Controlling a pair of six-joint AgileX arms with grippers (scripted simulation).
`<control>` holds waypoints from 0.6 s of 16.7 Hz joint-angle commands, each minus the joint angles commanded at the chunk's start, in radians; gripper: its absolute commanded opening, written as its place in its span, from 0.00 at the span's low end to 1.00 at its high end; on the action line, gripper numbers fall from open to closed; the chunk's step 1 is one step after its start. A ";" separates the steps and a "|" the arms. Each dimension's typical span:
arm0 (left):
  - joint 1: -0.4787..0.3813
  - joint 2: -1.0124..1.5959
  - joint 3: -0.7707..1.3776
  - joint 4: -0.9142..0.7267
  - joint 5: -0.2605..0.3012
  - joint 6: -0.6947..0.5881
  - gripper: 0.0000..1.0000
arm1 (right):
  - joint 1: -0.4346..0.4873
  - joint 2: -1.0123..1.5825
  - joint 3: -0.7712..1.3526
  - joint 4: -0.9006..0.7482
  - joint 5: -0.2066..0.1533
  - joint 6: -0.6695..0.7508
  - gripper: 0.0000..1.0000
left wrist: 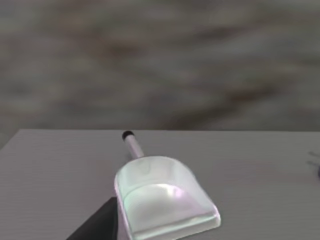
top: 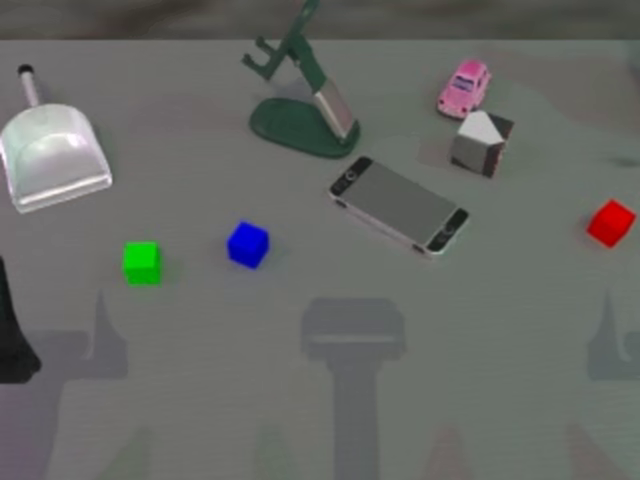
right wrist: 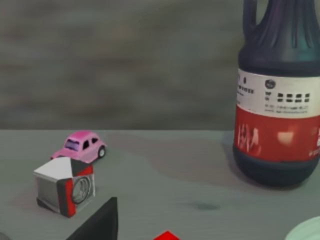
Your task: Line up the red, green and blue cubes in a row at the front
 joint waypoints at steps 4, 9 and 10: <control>0.000 0.000 0.000 0.000 0.000 0.000 1.00 | 0.002 0.030 0.030 -0.021 -0.001 -0.012 1.00; 0.000 0.000 0.000 0.000 0.000 0.000 1.00 | 0.010 0.289 0.281 -0.182 -0.002 -0.103 1.00; 0.000 0.000 0.000 0.000 0.000 0.000 1.00 | 0.012 0.372 0.355 -0.228 -0.001 -0.129 1.00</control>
